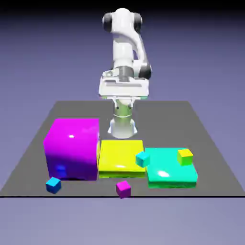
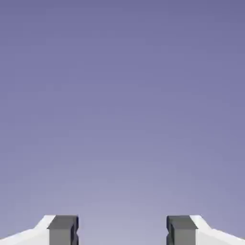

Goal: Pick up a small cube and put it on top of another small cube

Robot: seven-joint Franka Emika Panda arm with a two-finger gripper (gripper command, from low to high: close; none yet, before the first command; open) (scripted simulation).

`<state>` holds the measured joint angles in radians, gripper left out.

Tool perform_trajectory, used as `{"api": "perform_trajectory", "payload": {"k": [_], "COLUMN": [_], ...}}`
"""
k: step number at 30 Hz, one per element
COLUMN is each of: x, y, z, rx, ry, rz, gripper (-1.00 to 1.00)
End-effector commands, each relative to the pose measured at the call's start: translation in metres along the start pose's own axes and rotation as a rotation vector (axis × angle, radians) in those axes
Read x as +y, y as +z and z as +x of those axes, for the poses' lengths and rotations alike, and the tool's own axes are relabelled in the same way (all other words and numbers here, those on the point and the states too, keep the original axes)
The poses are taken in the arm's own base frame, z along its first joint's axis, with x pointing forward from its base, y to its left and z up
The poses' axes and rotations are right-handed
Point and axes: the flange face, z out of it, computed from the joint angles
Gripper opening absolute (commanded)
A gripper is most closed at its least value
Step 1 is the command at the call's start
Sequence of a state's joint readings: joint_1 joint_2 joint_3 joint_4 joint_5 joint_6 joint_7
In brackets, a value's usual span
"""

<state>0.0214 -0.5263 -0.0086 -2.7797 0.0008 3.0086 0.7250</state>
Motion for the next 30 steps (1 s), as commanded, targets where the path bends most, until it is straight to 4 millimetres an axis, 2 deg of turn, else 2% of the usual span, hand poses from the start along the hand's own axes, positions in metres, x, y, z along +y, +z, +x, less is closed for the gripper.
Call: {"api": "perform_trajectory", "payload": {"k": [1, 8, 14, 20, 27, 29, 30], "x": [-0.002, -0.008, -0.004, 0.008, 0.034, 0.035, 0.044], "y": [0.01, 0.086, 0.155, 0.224, 0.301, 0.301, 0.314], "z": [0.002, 0.006, -0.001, -0.019, -0.05, -0.051, -0.06], "rx": [-0.028, -0.226, -0.395, -0.563, -0.758, -0.758, -0.758], "ry": [-0.012, -0.098, -0.181, -0.269, -0.377, -0.378, -0.378], "rz": [-0.02, -0.163, -0.284, -0.406, -0.548, -0.549, -0.549], "gripper": [0.0, 0.0, 0.0, 0.0, 0.0, 0.0, 0.0]}}
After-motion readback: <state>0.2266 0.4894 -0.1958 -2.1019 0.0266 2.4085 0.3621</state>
